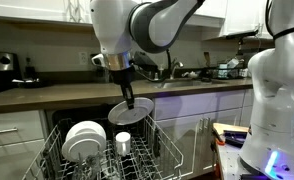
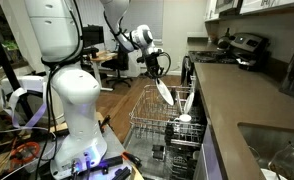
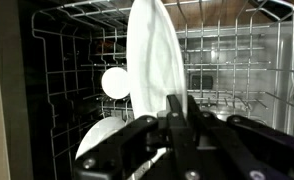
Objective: Put the plate in the dishwasher on the counter
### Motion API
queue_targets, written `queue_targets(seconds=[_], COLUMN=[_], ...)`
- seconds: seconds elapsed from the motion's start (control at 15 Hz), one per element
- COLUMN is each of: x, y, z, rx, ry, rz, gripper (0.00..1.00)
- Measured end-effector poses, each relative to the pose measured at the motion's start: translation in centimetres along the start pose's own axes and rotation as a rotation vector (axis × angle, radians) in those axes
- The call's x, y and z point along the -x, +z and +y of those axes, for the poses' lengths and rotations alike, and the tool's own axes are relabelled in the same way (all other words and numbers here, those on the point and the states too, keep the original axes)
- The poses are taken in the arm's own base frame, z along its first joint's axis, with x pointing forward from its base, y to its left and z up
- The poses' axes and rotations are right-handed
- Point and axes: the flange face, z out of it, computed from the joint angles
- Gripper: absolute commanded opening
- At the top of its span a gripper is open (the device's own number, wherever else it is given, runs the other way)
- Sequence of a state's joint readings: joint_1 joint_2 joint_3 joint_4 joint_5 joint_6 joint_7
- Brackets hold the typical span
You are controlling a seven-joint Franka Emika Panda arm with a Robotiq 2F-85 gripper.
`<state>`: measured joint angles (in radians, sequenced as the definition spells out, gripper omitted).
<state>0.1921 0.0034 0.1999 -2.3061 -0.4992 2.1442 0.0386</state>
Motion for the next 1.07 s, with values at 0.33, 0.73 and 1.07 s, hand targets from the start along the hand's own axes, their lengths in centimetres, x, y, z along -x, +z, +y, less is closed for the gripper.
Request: queue_targets(seconds=[0.33, 0.73, 1.07], x=[-0.34, -0.42, -0.31], y=[-0.62, -0.24, -0.78], z=[-0.36, -0.50, 0.15], rx=[0.012, 0.010, 0.089], ry=[0.000, -0.005, -0.015], rz=[0.004, -0.003, -0.033], gripper=[0.10, 0.07, 0.07])
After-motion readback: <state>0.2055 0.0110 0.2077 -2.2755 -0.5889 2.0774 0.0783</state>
